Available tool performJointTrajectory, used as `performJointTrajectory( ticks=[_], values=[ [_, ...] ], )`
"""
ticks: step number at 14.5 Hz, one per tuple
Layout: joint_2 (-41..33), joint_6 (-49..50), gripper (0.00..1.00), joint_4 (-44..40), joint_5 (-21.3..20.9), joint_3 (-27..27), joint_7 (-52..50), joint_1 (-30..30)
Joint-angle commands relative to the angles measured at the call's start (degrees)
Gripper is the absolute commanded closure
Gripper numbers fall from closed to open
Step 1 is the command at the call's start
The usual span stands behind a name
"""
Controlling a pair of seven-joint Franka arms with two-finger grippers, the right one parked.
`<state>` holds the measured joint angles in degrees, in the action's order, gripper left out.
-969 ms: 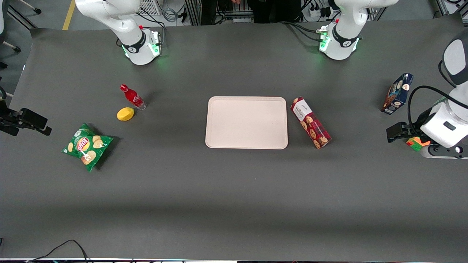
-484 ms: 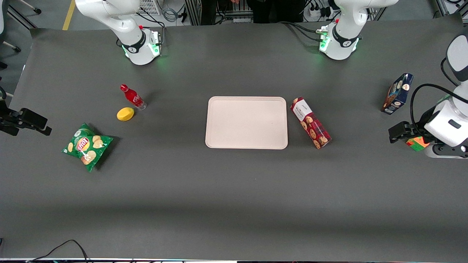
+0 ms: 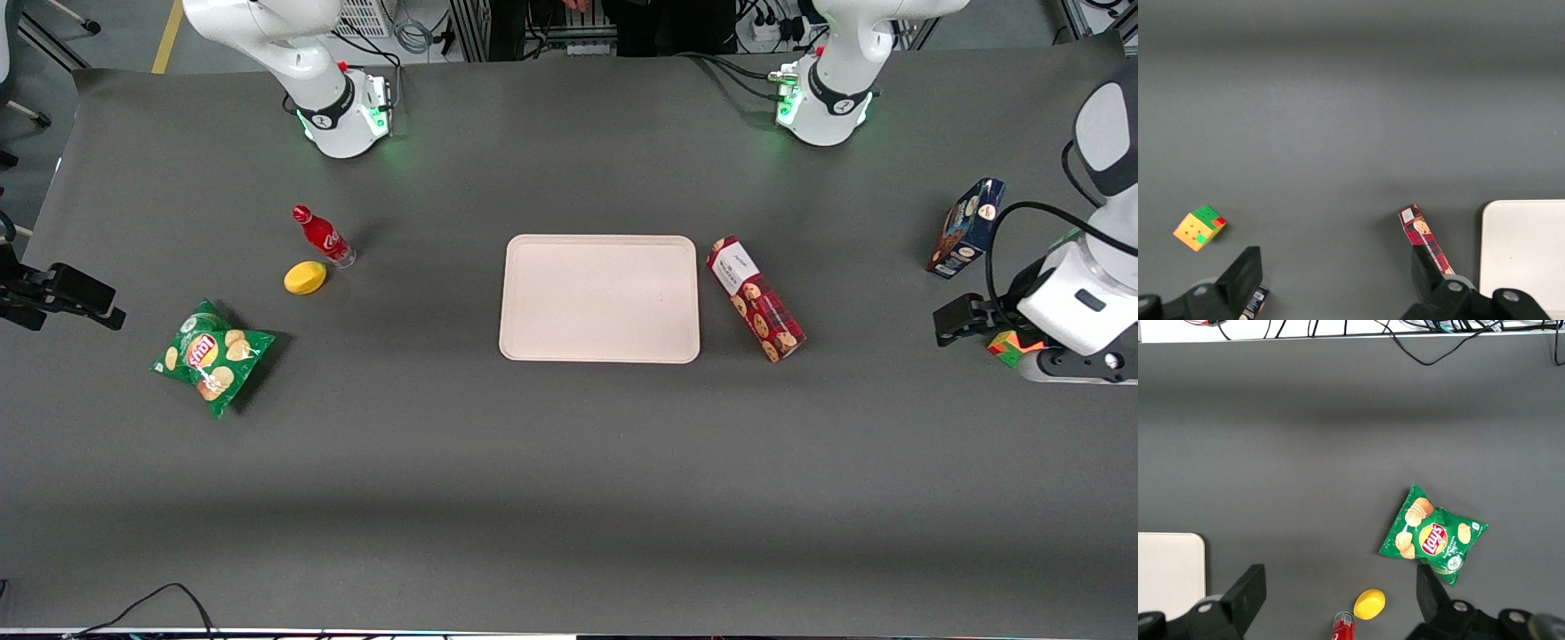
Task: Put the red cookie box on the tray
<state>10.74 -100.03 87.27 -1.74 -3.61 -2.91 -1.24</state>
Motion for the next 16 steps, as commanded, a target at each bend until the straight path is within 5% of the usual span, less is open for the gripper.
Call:
performJointTrajectory(
  ticks=[1, 7, 9, 16],
  values=[
    [0.42, 0.89, 0.00, 0.97, 0.50, -0.78, -1.31, -0.52],
    [-9.57, -5.60, 0.00, 18.68, 2.34, -1.57, -4.45, -0.78],
    [-12.93, -8.42, 0.00, 25.12, 6.73, -3.15, -9.72, -0.78],
    [-16.89, -19.15, 0.00, 39.64, 9.19, -9.13, -34.42, -0.78]
  ],
)
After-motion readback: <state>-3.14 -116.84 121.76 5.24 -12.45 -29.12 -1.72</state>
